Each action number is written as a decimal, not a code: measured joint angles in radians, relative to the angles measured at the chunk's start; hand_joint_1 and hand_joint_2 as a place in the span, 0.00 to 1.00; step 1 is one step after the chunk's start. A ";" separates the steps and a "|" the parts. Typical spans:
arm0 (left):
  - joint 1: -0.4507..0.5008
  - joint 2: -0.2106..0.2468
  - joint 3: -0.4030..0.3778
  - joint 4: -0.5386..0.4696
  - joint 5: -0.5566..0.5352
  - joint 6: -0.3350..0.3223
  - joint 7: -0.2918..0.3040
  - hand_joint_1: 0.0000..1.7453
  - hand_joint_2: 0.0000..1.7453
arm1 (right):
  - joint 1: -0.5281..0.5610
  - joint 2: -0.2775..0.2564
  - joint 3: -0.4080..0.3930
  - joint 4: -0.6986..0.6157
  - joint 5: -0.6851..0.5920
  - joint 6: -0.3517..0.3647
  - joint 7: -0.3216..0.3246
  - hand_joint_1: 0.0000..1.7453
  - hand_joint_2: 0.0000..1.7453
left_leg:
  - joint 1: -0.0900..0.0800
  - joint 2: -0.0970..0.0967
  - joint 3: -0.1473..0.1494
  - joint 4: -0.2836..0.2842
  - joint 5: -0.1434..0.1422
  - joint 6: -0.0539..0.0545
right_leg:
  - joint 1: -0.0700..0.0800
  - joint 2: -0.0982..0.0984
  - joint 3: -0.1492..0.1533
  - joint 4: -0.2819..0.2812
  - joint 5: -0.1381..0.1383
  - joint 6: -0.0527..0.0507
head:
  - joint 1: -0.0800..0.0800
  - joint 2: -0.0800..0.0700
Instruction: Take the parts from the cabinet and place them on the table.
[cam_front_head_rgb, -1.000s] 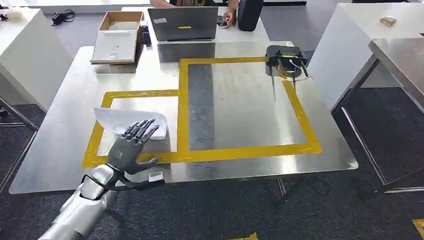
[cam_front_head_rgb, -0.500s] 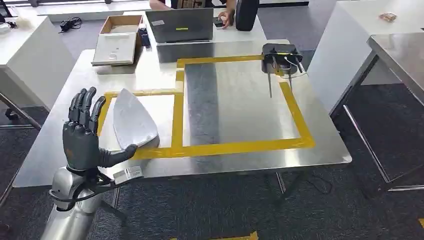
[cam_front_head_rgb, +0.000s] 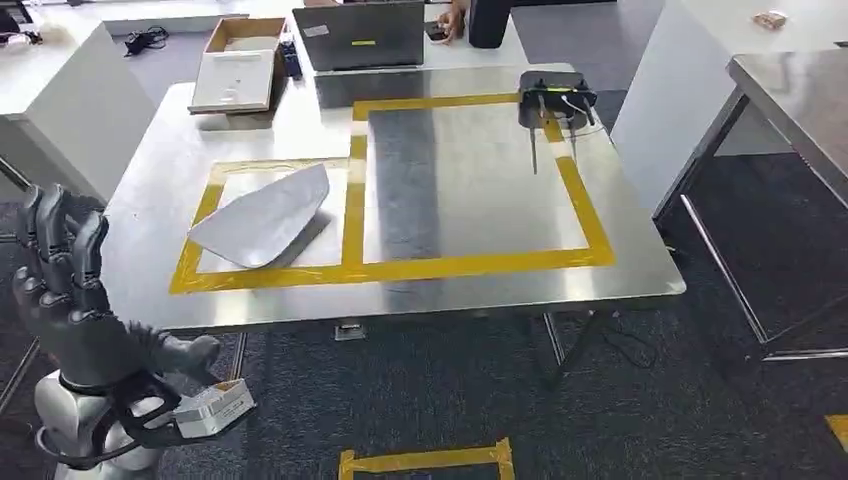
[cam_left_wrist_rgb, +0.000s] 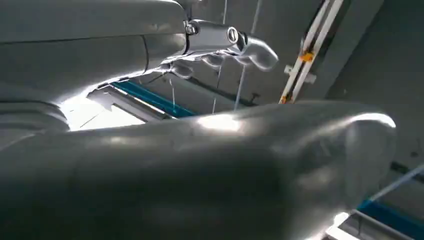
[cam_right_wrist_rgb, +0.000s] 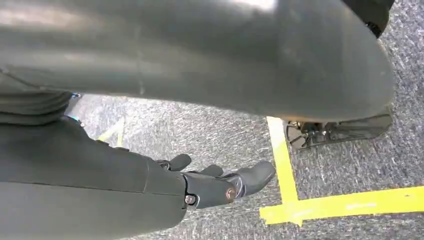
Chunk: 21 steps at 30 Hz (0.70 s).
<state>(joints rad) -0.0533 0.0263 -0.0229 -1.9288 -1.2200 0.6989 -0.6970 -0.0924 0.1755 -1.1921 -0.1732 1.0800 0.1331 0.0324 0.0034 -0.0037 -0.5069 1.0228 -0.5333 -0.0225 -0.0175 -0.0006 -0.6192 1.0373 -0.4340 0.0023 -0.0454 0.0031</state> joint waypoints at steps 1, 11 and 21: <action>0.001 0.000 -0.005 -0.009 0.004 0.000 0.000 0.00 0.00 | 0.000 0.000 0.000 0.000 -0.001 0.000 0.000 0.00 0.00 | -0.002 0.000 -0.004 -0.001 0.006 0.008 | -0.001 0.000 0.001 -0.007 0.008 0.008 | 0.001 0.000; 0.009 -0.006 -0.034 -0.048 0.026 0.000 0.000 0.00 0.00 | 0.000 -0.006 -0.002 0.000 0.002 -0.001 -0.002 0.00 0.00 | 0.005 0.011 -0.122 0.001 0.110 0.034 | 0.000 0.003 0.035 0.160 -0.104 0.021 | 0.005 0.000; 0.021 -0.005 -0.039 -0.051 0.016 -0.001 0.000 0.00 0.00 | -0.010 -0.010 -0.002 0.000 -0.005 -0.001 -0.009 0.00 0.00 | 0.009 0.007 -0.200 0.164 -0.033 -0.021 | 0.004 -0.004 0.073 -0.034 -0.050 -0.038 | 0.002 0.000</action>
<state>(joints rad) -0.0320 0.0214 -0.0622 -1.9795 -1.2036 0.6981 -0.6970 -0.1021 0.1652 -1.1940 -0.1728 1.0750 0.1320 0.0233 0.0125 0.0028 -0.7065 1.1868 -0.5663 -0.0431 -0.0133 -0.0048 -0.5462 1.0033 -0.4845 -0.0358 -0.0431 0.0030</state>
